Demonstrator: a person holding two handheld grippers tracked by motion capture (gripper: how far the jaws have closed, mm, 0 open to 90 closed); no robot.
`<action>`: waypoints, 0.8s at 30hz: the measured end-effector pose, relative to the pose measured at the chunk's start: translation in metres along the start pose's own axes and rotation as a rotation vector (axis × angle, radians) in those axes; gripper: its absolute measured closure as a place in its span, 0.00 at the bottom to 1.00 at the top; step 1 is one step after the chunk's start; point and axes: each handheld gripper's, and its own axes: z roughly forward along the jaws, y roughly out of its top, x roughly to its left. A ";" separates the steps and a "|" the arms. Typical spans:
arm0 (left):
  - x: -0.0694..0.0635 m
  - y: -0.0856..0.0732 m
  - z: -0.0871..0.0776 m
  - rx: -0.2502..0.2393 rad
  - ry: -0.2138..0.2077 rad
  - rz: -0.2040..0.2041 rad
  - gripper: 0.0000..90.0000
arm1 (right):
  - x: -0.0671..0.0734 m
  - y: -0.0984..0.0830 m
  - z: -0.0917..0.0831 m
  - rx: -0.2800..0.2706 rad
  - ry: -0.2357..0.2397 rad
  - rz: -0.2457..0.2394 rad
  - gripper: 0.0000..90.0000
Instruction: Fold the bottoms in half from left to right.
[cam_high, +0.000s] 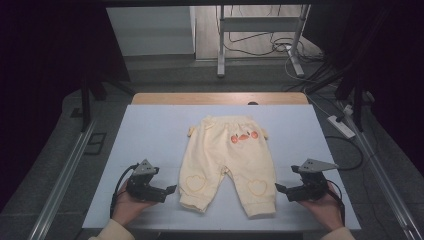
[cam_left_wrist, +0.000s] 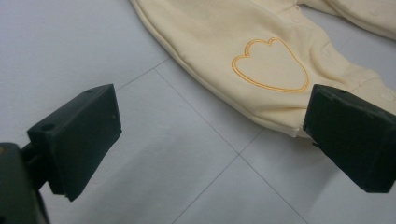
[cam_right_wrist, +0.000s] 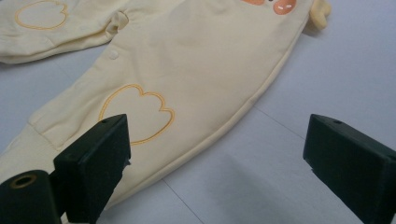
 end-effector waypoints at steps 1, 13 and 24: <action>0.000 0.000 0.000 -0.001 0.000 0.001 0.05 | 0.000 0.000 0.000 0.000 0.001 -0.001 0.08; 0.000 0.000 -0.002 -0.008 -0.003 0.003 0.05 | 0.002 0.000 0.000 0.005 -0.001 -0.007 0.09; 0.000 0.000 -0.002 -0.010 -0.005 0.000 0.05 | 0.003 -0.001 0.000 0.001 0.010 -0.010 0.13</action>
